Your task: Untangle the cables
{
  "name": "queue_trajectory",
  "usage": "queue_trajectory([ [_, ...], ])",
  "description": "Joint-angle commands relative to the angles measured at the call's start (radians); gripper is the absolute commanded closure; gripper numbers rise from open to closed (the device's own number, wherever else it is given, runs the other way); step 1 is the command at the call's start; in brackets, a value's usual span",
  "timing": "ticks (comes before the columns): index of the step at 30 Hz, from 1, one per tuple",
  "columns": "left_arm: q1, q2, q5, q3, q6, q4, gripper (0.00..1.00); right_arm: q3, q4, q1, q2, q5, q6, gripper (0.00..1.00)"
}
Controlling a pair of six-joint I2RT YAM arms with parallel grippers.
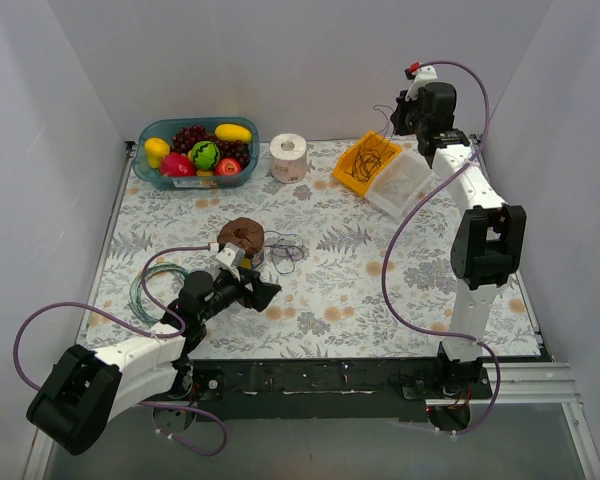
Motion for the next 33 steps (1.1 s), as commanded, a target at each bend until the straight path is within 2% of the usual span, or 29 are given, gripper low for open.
queue_trajectory([
  [1,0.006,-0.019,0.008,-0.01,0.005,0.019,0.23,-0.021,0.013,0.003,0.013,-0.005,0.014,0.99],
  [9,0.006,-0.021,0.008,-0.009,0.005,0.019,0.23,0.001,-0.059,0.003,0.102,0.021,0.027,0.99],
  [14,0.006,-0.019,0.008,-0.01,0.005,0.02,0.23,0.089,-0.138,0.009,0.2,-0.039,0.055,0.99],
  [22,0.007,-0.016,0.01,-0.012,0.004,0.022,0.23,0.098,-0.114,0.012,0.223,-0.071,0.077,0.99],
  [23,0.007,-0.015,0.008,-0.012,0.005,0.023,0.23,0.115,-0.119,0.011,0.224,-0.077,0.074,0.96],
  [25,0.009,-0.018,0.008,-0.009,0.004,0.02,0.23,0.135,-0.143,0.012,0.231,-0.085,0.072,0.82],
  [26,0.01,-0.018,0.008,-0.009,0.004,0.02,0.23,0.147,-0.152,0.012,0.228,-0.102,0.067,0.63],
  [28,0.009,-0.018,0.007,-0.01,0.005,0.019,0.23,0.144,-0.155,0.012,0.203,-0.132,0.054,0.47],
  [29,0.01,-0.016,0.008,-0.009,0.004,0.02,0.23,0.138,-0.154,0.012,0.191,-0.14,0.048,0.28],
  [30,0.01,-0.016,0.008,-0.01,0.005,0.02,0.23,0.135,-0.152,0.012,0.177,-0.145,0.037,0.2],
  [32,0.01,-0.016,0.008,-0.009,0.005,0.022,0.23,0.129,-0.154,0.012,0.131,-0.146,0.023,0.1],
  [33,0.01,-0.016,0.008,-0.009,0.004,0.022,0.23,0.117,-0.154,0.012,0.114,-0.146,0.006,0.09],
])
